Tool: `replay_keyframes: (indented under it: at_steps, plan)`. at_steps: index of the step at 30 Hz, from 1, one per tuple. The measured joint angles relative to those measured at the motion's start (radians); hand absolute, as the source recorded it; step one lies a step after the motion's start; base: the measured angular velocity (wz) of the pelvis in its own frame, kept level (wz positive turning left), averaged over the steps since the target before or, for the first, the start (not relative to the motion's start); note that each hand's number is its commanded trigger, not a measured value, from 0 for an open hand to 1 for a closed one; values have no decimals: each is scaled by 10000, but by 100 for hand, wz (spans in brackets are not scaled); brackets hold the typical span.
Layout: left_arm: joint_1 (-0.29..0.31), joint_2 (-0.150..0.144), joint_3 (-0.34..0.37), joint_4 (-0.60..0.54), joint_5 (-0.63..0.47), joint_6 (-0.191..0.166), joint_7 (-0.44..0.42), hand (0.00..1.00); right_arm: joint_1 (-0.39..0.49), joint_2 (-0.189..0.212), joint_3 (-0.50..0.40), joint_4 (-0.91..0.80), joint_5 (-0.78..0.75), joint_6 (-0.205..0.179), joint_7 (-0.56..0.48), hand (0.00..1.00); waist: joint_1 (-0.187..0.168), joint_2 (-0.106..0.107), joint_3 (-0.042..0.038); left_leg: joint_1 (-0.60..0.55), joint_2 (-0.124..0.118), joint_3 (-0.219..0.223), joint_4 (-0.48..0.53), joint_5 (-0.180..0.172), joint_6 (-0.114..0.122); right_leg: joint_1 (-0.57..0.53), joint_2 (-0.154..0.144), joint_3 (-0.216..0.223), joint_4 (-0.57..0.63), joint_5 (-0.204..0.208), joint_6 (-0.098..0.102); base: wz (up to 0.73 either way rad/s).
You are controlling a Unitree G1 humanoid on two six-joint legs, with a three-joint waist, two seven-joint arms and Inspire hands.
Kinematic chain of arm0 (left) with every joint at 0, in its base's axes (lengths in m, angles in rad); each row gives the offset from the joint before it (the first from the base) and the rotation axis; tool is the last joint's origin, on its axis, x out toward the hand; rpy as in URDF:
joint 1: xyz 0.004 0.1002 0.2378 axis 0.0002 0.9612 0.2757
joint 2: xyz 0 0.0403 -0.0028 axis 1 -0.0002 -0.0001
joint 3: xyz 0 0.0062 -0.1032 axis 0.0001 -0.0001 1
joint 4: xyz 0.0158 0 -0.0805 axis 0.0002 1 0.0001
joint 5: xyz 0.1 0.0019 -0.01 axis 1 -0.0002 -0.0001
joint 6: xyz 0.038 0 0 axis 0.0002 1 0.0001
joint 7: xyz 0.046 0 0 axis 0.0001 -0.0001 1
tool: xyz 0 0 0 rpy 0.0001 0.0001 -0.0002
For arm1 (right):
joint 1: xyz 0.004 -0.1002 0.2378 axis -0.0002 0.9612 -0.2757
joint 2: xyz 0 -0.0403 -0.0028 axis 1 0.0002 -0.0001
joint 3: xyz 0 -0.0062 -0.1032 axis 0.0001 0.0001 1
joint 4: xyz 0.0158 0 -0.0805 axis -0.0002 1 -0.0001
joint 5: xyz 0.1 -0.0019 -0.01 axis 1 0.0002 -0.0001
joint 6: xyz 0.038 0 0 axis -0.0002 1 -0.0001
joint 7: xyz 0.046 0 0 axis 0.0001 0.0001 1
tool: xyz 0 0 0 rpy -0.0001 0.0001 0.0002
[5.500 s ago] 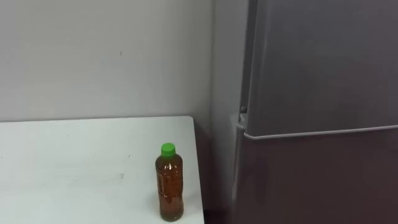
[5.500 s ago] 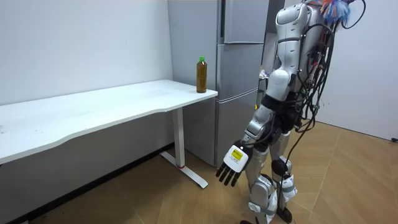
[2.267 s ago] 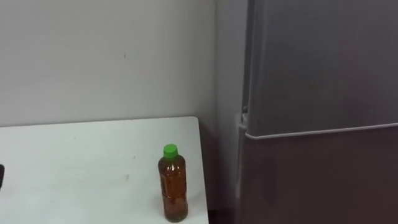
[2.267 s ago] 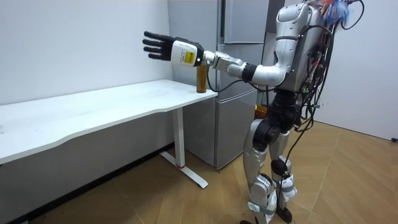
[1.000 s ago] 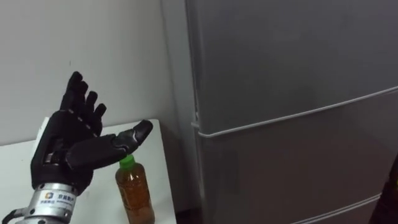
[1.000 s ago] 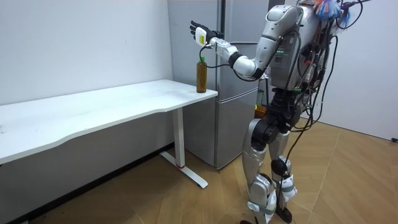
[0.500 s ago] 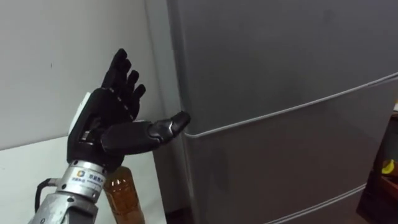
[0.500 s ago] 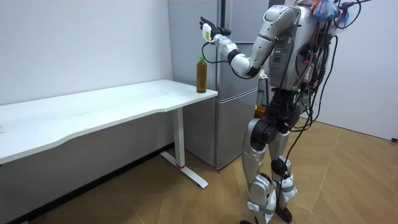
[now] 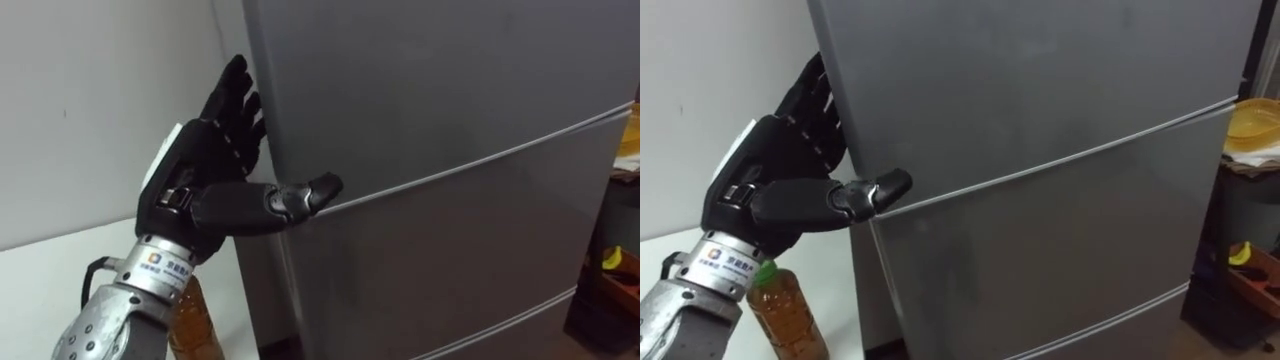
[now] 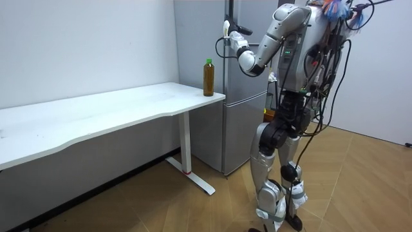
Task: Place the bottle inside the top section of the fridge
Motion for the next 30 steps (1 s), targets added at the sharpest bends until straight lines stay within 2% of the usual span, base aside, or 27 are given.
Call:
replay_keyframes:
  at_steps: [12, 13, 15, 16, 22, 25, 26, 27, 30]
  plan:
    - [1, 0, -260, -79, 4, 23, -299, 0, -29, -97, 361, -7, 21, -42, 0, 0, 5, -26, 17, 9, 5, 57, -4, 0, 0, 1, -3, 13, 0, 2, -2, 0]
    - [1, 0, -268, -81, 4, 22, -332, 35, -33, -98, 362, -8, 21, -49, 0, 0, 8, -28, 18, 9, 5, 56, -3, 0, 0, 2, -2, 12, 0, 2, -2, 0]
    - [2, 0, -310, -84, 4, 22, -335, 72, -36, -104, 367, -7, 21, -66, -2, 0, 13, -27, 18, 9, 5, 56, -2, 0, 0, 3, -2, 9, 0, 2, -2, 0]
    - [1, 0, -310, -84, 4, 22, -335, 100, -35, -104, 371, -7, 21, -79, -2, 0, 15, -27, 17, 9, 5, 56, -2, 0, 0, 4, -2, 9, 0, 2, -2, 0]
    - [3, -5, -87, -89, -11, 16, -228, 100, -27, -112, 382, -15, 20, -114, -26, 0, 67, 4, -4, -74, 5, 44, 8, 0, 0, -56, -2, 1, -3, 2, -2, 1]
    - [12, 12, -224, -147, -139, -71, -218, 81, -3, -133, 430, -18, 53, -131, -28, 0, 156, 15, -12, -85, 5, 45, 7, 0, 0, -61, -3, 0, 2, 2, -1, 0]
    - [27, -4, -288, -193, -200, -71, -218, 78, -3, -138, 456, -21, 52, -133, -31, 0, 194, 20, -15, -85, 5, 45, 7, 0, 0, -61, -3, 0, 4, 2, -1, 0]
    - [29, -7, -439, -230, -239, -71, -150, 71, 4, -143, 483, -24, 50, -134, -33, 0, 243, 16, -13, -91, 6, 41, 6, 0, 0, -58, -1, -6, 7, 3, -3, 3]
    - [26, 20, -402, -235, -195, -90, -66, 60, 9, -188, 659, -61, 54, -176, -34, 0, 224, 18, -13, -117, 7, 28, 6, 0, 0, -17, 1, -24, 10, 7, -5, 0]
